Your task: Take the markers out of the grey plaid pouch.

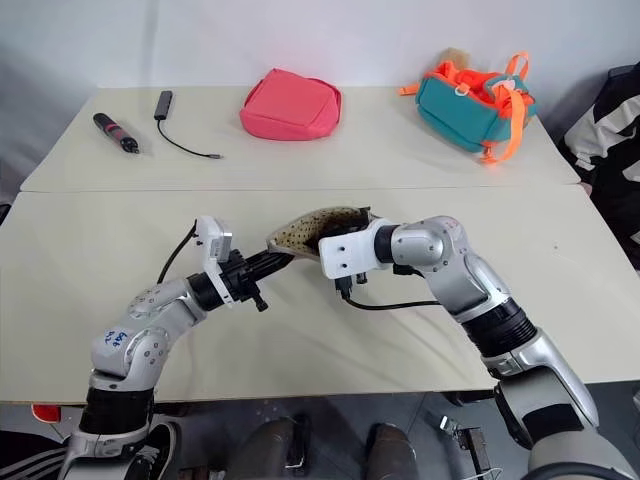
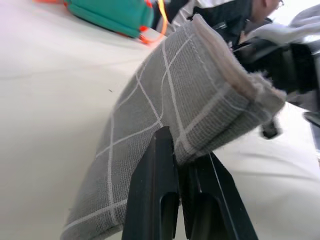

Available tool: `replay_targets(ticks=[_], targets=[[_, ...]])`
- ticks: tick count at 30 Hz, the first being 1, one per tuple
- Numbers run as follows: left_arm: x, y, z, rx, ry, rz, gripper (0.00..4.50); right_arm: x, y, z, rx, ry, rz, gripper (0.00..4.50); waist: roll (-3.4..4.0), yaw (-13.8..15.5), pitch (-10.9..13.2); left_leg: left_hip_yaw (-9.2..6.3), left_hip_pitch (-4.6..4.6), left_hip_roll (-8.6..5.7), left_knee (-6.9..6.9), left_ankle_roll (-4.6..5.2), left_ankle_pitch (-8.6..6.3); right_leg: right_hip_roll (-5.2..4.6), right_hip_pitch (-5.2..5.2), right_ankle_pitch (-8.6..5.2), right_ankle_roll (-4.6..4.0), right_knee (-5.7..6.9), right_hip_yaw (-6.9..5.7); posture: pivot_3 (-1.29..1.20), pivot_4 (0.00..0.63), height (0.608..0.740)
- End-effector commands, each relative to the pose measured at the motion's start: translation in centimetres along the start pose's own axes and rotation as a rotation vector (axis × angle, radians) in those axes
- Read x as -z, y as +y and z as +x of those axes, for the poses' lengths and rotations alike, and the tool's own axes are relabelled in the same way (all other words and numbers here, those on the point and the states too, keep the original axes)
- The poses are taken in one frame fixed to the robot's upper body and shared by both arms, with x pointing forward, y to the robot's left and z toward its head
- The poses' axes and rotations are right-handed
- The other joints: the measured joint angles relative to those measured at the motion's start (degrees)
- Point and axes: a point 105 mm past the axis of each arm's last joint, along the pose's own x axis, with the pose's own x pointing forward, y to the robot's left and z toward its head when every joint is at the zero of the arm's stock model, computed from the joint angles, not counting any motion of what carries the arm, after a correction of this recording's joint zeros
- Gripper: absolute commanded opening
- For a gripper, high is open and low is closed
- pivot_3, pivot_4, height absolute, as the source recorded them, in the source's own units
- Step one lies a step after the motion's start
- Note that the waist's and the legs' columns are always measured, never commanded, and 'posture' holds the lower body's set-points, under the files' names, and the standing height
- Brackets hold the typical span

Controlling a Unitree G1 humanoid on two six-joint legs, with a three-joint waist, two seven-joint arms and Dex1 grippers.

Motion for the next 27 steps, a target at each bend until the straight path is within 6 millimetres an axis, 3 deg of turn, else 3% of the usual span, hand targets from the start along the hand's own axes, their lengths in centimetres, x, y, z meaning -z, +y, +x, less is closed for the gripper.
replay_targets(ticks=[1,7,15,18,23,27], targets=[[0.1,-1.2,0.1,0.064,0.03,0.092,0.0,-0.3,-1.6,-1.1,0.034,0.019,-0.074,1.43,0.0,0.0,0.0,0.01,0.0,0.0,0.0,0.0,0.0,0.0,-0.01,0.0,0.0,0.0,0.0,0.0,0.15,0.74],[0.2,-1.9,0.4,0.105,0.042,0.106,0.0,0.6,-0.3,-0.5,-0.027,0.049,-0.077,1.43,0.0,0.0,0.0,0.06,0.0,0.03,0.0,-0.01,-0.01,0.01,-0.04,0.0,0.0,0.0,0.05,0.0,0.15,0.74],[-0.9,-3.2,0.5,0.181,-0.016,-0.091,0.0,1.5,2.3,0.4,-0.167,0.082,0.008,1.43,0.0,0.0,0.0,0.05,0.0,0.03,0.0,0.0,0.0,0.01,-0.02,0.0,0.0,0.0,0.06,0.0,0.15,0.74],[-0.7,-4.4,0.2,0.257,0.006,-0.177,0.0,1.5,1.8,0.4,-0.154,0.085,0.05,1.43,0.0,0.0,0.0,0.05,0.01,0.04,0.01,0.01,0.0,0.02,-0.02,0.0,0.0,0.02,0.05,0.0,0.15,0.74],[-1.0,-5.9,-0.5,0.354,0.01,-0.36,0.0,-0.4,0.9,-2.4,-0.259,0.06,0.067,1.43,0.0,0.0,0.0,0.04,0.0,0.05,0.04,0.01,0.0,0.02,-0.02,0.0,-0.01,0.03,0.07,0.0,0.15,0.74],[-1.5,-5.0,-1.0,0.345,-0.064,-0.534,0.0,-2.2,1.8,-4.0,-0.369,0.019,0.127,1.43,-0.02,0.1,0.0,-0.08,0.01,0.07,0.13,0.02,-0.02,0.02,0.11,0.0,-0.01,-0.04,0.01,0.0,0.15,0.74]])
